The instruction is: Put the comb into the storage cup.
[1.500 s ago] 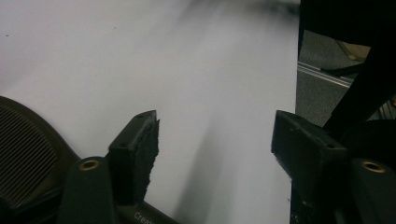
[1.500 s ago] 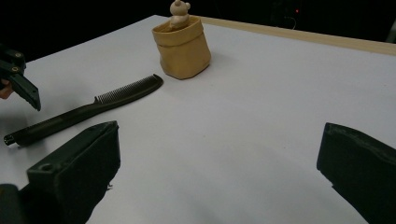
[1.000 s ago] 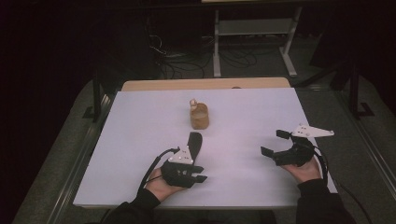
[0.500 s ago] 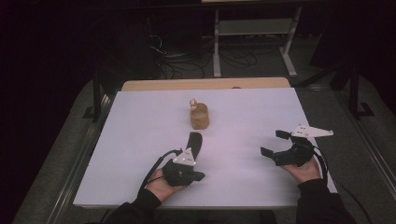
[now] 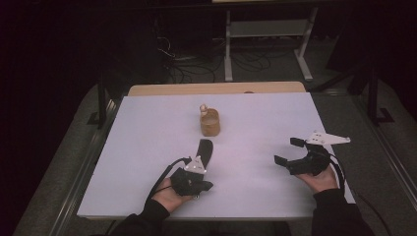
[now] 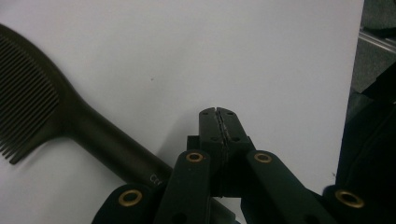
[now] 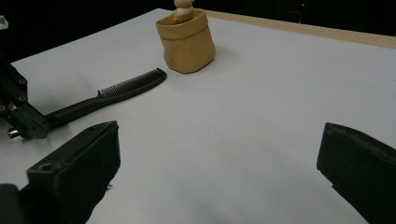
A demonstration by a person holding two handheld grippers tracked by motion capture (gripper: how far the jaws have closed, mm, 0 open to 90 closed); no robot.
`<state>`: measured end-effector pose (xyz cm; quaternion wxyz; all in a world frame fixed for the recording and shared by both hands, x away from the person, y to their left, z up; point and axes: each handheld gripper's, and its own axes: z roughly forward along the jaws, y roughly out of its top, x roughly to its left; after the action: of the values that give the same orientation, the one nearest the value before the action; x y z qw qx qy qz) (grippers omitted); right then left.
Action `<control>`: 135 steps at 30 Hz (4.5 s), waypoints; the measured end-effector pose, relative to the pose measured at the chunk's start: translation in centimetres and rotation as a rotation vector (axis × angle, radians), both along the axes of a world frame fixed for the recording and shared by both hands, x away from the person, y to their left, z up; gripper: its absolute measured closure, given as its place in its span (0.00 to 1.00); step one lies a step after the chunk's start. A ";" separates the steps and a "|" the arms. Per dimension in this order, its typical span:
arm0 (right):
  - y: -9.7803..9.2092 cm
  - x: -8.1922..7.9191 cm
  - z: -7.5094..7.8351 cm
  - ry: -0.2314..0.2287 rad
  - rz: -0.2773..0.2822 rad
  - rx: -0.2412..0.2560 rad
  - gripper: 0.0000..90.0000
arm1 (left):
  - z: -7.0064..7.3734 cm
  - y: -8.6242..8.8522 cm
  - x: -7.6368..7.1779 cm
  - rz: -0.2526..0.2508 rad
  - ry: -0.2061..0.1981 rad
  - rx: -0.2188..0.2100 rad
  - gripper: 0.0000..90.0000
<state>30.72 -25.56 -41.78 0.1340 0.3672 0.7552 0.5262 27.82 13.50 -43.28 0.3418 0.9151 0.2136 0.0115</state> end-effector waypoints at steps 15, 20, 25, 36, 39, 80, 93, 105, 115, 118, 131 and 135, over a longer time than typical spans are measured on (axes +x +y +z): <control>-0.4 -0.1 0.0 0.005 -0.020 0.012 0.00 | -0.2 0.6 0.1 0.061 -0.002 0.040 1.00; -0.5 0.0 0.1 -0.001 -0.023 0.019 0.00 | -0.2 1.0 0.1 0.074 -0.002 0.039 1.00; -0.5 0.1 0.1 -0.002 -0.020 0.021 0.00 | -0.2 1.5 0.3 0.097 0.003 0.032 1.00; -0.5 0.1 0.1 -0.005 -0.018 0.021 0.00 | 0.0 2.5 0.6 0.108 0.008 0.019 1.00; -0.5 0.1 0.1 -0.005 -0.017 0.021 0.00 | 0.1 2.8 0.7 0.114 0.011 0.016 1.00; -0.6 0.1 0.1 -0.006 -0.012 0.021 0.00 | 1.9 6.1 1.4 0.146 -0.004 -0.011 1.00; -0.4 0.2 0.0 -0.003 -0.006 0.011 0.00 | 3.6 6.8 1.6 0.153 0.016 -0.045 0.87; -0.4 0.2 0.0 0.000 -0.005 0.005 0.00 | 5.3 6.5 2.3 0.138 0.012 -0.059 0.51; -0.4 0.1 0.0 -0.001 -0.010 0.004 0.00 | 5.8 4.3 3.0 0.091 0.011 -0.006 0.35; -0.5 0.1 0.1 -0.001 -0.011 0.006 0.00 | 5.4 3.8 3.2 0.082 0.015 0.012 0.32; -0.4 0.1 0.1 -0.002 -0.007 0.004 0.00 | 4.1 2.5 4.1 0.053 0.036 0.094 0.31; -0.4 0.1 0.1 -0.001 -0.005 0.004 0.00 | 3.6 2.1 4.3 0.048 0.039 0.119 0.31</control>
<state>30.80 -25.96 -41.73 0.1350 0.3693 0.7531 0.5275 32.13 15.64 -39.66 0.2821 0.9284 0.2413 0.0144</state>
